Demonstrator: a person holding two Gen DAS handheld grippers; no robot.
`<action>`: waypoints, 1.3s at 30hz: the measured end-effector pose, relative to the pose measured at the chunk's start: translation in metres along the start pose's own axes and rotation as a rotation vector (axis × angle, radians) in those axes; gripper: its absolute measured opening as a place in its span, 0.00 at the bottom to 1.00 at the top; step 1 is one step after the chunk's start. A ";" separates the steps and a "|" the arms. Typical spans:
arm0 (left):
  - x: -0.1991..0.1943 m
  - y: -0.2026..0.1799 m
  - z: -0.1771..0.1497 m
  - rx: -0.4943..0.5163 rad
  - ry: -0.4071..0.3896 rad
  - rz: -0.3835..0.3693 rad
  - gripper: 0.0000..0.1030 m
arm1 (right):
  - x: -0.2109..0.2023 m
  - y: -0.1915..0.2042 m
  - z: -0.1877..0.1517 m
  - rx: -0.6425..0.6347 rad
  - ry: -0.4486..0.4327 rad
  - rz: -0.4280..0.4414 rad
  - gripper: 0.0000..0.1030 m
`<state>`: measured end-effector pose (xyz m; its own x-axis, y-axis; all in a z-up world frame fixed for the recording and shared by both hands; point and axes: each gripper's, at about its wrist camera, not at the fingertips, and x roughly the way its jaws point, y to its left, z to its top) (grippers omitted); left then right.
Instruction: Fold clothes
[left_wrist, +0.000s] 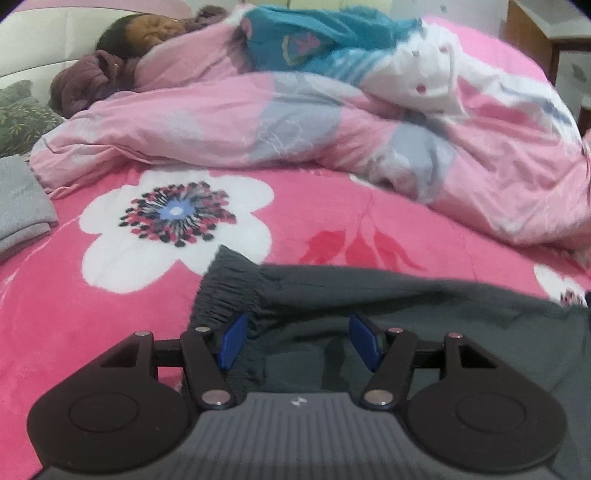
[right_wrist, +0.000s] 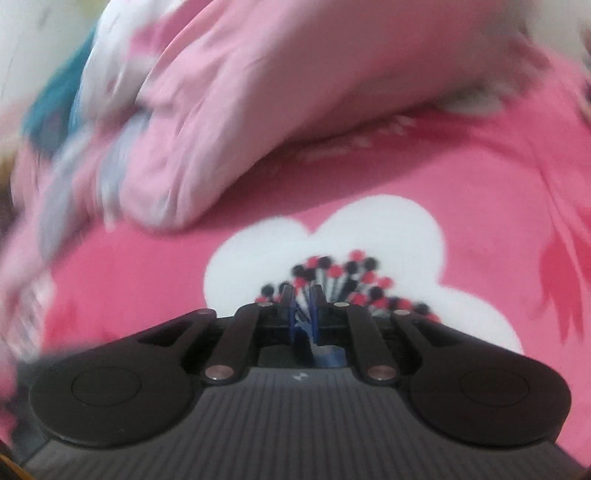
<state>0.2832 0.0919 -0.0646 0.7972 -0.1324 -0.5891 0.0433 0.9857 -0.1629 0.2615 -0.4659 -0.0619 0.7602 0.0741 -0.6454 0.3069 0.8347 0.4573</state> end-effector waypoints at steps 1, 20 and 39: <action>0.000 0.003 0.002 -0.013 -0.007 -0.002 0.61 | -0.008 -0.008 -0.002 0.035 0.000 0.024 0.20; 0.018 0.016 0.015 -0.072 -0.042 0.061 0.64 | 0.016 0.031 -0.012 -0.159 0.011 0.025 0.01; -0.006 0.028 0.027 -0.150 -0.109 -0.047 0.64 | -0.016 0.041 0.009 -0.114 -0.129 -0.092 0.26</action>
<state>0.2953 0.1235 -0.0444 0.8570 -0.1582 -0.4904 -0.0013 0.9511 -0.3090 0.2674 -0.4374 -0.0274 0.8015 -0.0695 -0.5939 0.3169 0.8917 0.3233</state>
